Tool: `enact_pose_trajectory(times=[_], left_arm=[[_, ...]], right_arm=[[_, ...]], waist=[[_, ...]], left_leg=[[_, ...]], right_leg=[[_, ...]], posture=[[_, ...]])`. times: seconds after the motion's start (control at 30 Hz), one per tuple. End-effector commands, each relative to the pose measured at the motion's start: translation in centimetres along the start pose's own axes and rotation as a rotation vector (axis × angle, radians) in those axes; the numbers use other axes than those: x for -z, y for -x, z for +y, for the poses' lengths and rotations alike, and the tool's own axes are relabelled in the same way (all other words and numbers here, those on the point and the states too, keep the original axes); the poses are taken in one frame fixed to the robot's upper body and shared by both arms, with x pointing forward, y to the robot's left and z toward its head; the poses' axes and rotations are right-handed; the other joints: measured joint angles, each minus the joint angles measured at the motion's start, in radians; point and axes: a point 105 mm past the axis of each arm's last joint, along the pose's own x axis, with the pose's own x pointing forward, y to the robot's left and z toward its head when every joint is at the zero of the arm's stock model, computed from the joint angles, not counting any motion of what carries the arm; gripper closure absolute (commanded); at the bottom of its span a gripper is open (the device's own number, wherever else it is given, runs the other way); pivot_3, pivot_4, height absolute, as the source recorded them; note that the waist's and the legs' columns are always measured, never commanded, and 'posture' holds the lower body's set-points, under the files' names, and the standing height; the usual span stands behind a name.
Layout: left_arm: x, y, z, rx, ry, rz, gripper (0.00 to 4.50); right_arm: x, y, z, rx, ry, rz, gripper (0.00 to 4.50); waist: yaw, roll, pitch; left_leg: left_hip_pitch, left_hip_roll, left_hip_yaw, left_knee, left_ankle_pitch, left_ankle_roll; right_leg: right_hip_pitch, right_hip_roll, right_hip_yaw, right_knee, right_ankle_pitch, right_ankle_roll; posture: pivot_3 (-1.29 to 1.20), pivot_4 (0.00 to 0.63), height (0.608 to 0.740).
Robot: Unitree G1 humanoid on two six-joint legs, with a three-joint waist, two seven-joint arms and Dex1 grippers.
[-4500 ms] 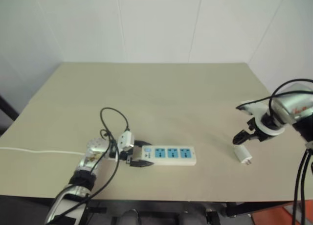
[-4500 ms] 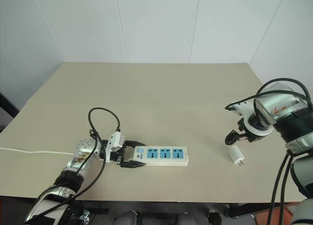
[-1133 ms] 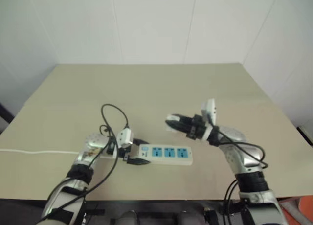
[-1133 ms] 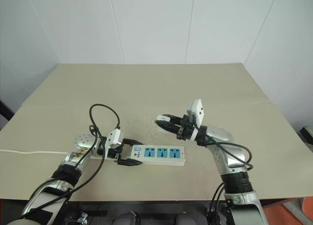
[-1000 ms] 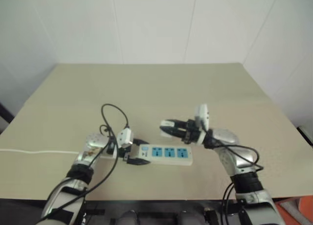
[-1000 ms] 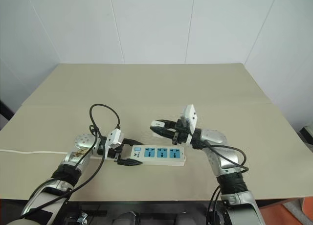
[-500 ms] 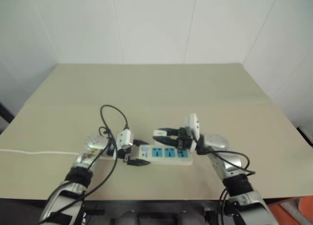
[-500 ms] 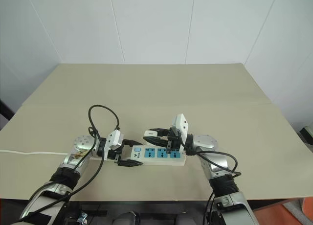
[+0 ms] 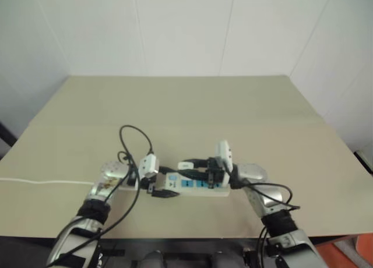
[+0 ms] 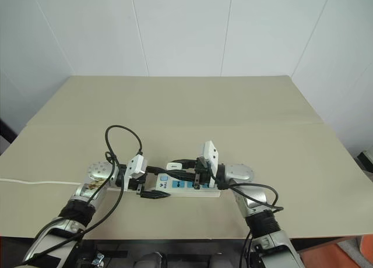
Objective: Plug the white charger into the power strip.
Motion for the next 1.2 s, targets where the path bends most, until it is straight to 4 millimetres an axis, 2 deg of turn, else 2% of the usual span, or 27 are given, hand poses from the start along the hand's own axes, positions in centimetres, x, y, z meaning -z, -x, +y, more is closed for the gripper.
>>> enact_pose_trajectory(times=[0.03, 0.73, 1.2], left_arm=[[1.6, -0.3, -1.1, 0.034, 0.058, 0.049, 1.23], [1.5, -0.2, -1.1, 0.034, 0.054, 0.055, 1.23], [1.6, -0.1, -1.0, 0.034, 0.052, 0.062, 1.23]], right_arm=[[-0.7, -0.5, -0.2, 0.004, 0.049, -0.023, 3.34], [0.0, 0.5, -1.7, 0.048, 0.061, 0.020, 3.34], [0.0, 0.4, -0.8, 0.003, 0.049, 0.022, 3.34]], waist=[[0.000, 0.000, 0.000], [0.000, 0.000, 0.000], [0.000, 0.000, 0.000]], left_leg=[[0.000, 0.000, 0.000, 0.000, 0.000, 0.000], [0.000, 0.000, 0.000, 0.000, 0.000, 0.000], [0.000, 0.000, 0.000, 0.000, 0.000, 0.000]], right_leg=[[0.000, 0.000, 0.000, 0.000, 0.000, 0.000], [0.000, 0.000, 0.000, 0.000, 0.000, 0.000], [0.000, 0.000, 0.000, 0.000, 0.000, 0.000]], posture=[[0.00, 0.150, 0.740], [0.00, 0.150, 0.740], [0.00, 0.150, 0.740]])
